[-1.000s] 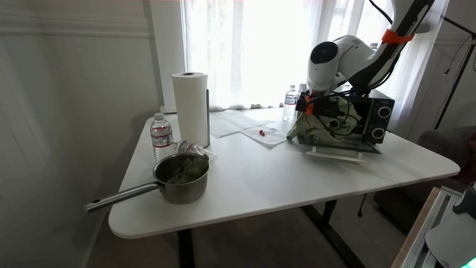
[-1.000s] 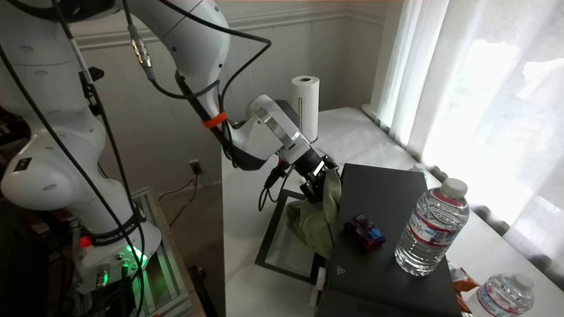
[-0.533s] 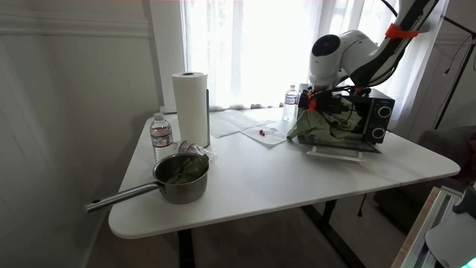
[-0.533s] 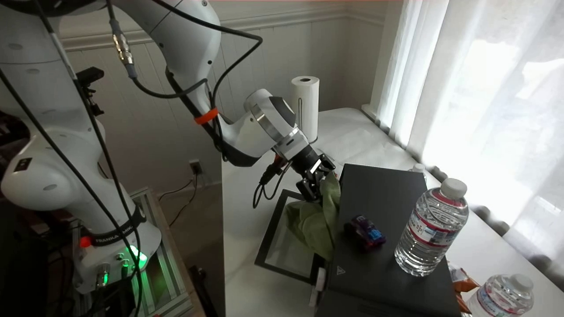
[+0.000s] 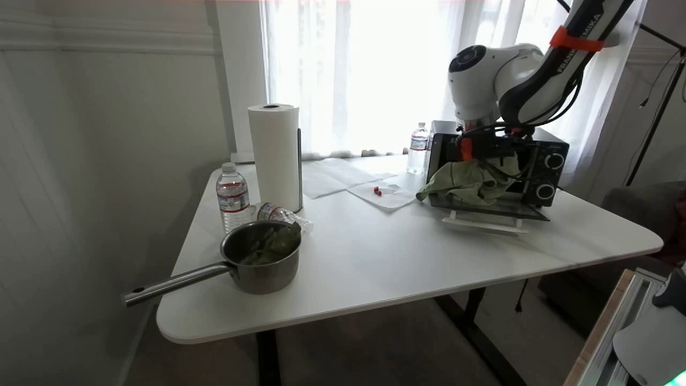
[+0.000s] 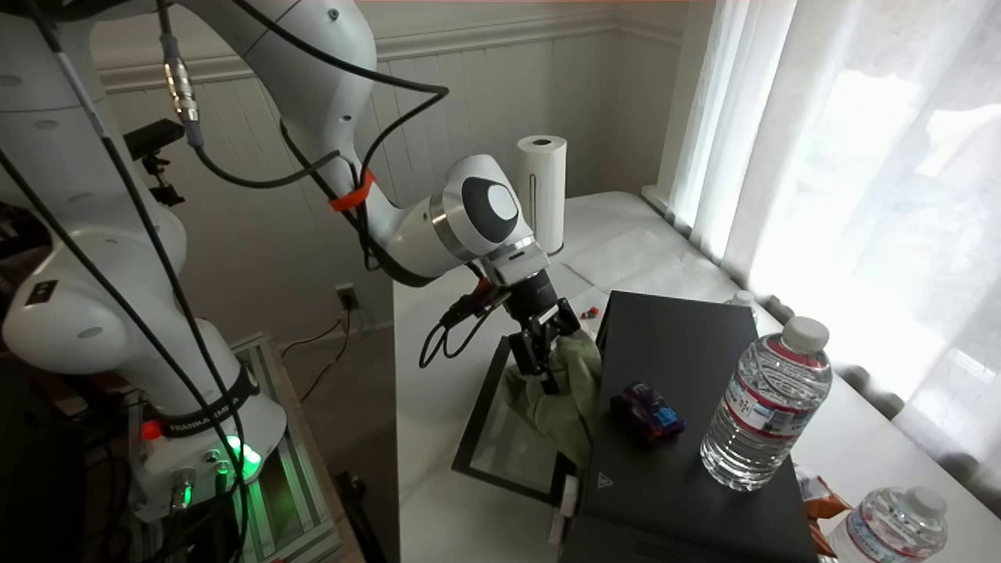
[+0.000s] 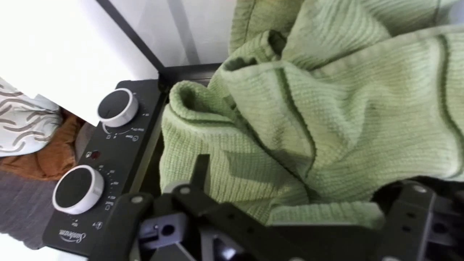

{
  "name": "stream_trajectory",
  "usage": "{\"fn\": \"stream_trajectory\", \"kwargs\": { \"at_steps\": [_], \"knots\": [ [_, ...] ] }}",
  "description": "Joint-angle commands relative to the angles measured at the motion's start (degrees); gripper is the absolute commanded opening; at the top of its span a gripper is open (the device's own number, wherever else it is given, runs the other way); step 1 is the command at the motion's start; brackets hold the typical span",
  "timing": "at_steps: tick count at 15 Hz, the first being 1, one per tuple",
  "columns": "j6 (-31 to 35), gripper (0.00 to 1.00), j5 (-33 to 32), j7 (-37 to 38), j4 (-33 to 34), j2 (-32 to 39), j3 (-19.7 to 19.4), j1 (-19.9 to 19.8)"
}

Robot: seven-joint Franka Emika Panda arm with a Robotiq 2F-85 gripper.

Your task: Remove the towel from the microwave top and place it inside the microwave

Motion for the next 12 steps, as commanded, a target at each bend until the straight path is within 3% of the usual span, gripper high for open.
{"fn": "stream_trajectory", "kwargs": {
  "at_steps": [1,7,12],
  "knots": [
    [-3.5,1.0,5.6,-6.2,-1.8,-3.8,-1.4,1.6],
    [-0.4,1.0,12.5,-16.8,-4.8,-8.4,-0.8,3.0],
    [4.0,1.0,26.9,-31.5,-9.7,-13.6,0.0,5.4]
  ]
}}
